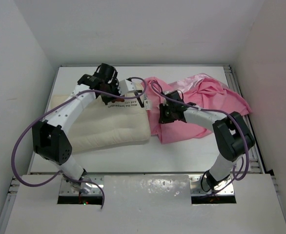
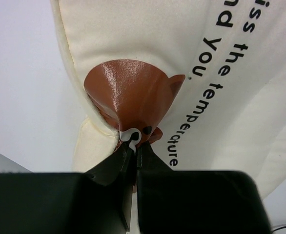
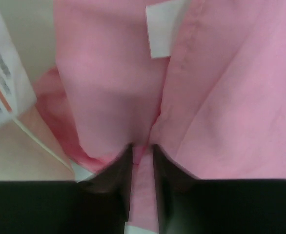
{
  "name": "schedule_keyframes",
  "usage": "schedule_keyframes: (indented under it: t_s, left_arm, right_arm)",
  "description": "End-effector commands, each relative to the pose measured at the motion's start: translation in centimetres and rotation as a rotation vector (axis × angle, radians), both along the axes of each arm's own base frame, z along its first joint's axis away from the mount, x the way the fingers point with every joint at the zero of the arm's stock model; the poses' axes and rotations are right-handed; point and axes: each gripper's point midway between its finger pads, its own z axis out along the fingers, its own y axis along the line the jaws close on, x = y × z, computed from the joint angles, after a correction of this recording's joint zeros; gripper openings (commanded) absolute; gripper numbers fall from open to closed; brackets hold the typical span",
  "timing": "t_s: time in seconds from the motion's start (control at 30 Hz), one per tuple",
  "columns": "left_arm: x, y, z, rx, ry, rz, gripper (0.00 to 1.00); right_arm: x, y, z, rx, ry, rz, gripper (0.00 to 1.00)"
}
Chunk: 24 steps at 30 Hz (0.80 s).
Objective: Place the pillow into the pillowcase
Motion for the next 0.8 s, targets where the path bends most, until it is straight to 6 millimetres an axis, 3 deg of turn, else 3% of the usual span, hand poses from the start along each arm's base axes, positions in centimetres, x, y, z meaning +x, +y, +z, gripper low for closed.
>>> schedule_keyframes:
  t_s: [0.0, 0.03, 0.2, 0.33, 0.43, 0.5, 0.53, 0.63, 0.7, 0.73, 0.77]
  left_arm:
    - [1.7, -1.1, 4.8, -0.094, -0.149, 0.013, 0.0]
    - [1.8, -1.5, 5.1, -0.101, -0.154, 0.003, 0.0]
    - [1.9, -2.3, 5.8, -0.098, -0.175, -0.034, 0.0]
    - [1.9, -3.1, 5.3, -0.092, -0.178, -0.067, 0.0]
    - [1.9, -3.5, 5.1, -0.09, -0.179, -0.075, 0.0]
    - [2.0, -3.5, 4.8, -0.083, -0.179, -0.076, 0.0]
    - [2.1, -3.4, 4.6, -0.076, -0.181, -0.075, 0.0]
    - [2.4, -3.0, 4.3, -0.055, -0.194, -0.059, 0.0]
    - [2.5, -2.7, 4.3, -0.057, -0.199, -0.043, 0.0]
    - [2.4, -2.6, 4.4, -0.058, -0.201, -0.036, 0.0]
    - [2.4, -2.6, 4.3, -0.062, -0.2, -0.03, 0.0]
  right_arm:
    - [-0.3, 0.0, -0.5, 0.001, 0.0, -0.013, 0.06]
    - [-0.4, -0.2, -0.5, -0.003, 0.002, -0.016, 0.0]
    - [-0.7, -2.1, 1.0, -0.027, -0.04, -0.074, 0.0]
    - [-1.2, -4.9, 1.7, -0.054, -0.06, -0.164, 0.0]
    - [-1.2, -5.6, 2.7, -0.037, -0.09, -0.174, 0.0]
    - [-1.2, -5.0, 3.2, -0.043, -0.117, -0.105, 0.38]
    - [-1.0, -4.7, 3.4, -0.05, -0.129, -0.085, 0.49]
    - [1.2, -4.3, 4.3, -0.061, -0.165, -0.091, 0.67]
    - [4.3, -3.9, 6.8, -0.032, -0.228, -0.119, 0.67]
    - [5.3, -3.8, 6.4, -0.036, -0.221, -0.129, 0.66]
    - [7.6, -3.5, 8.5, -0.016, -0.277, -0.152, 0.64]
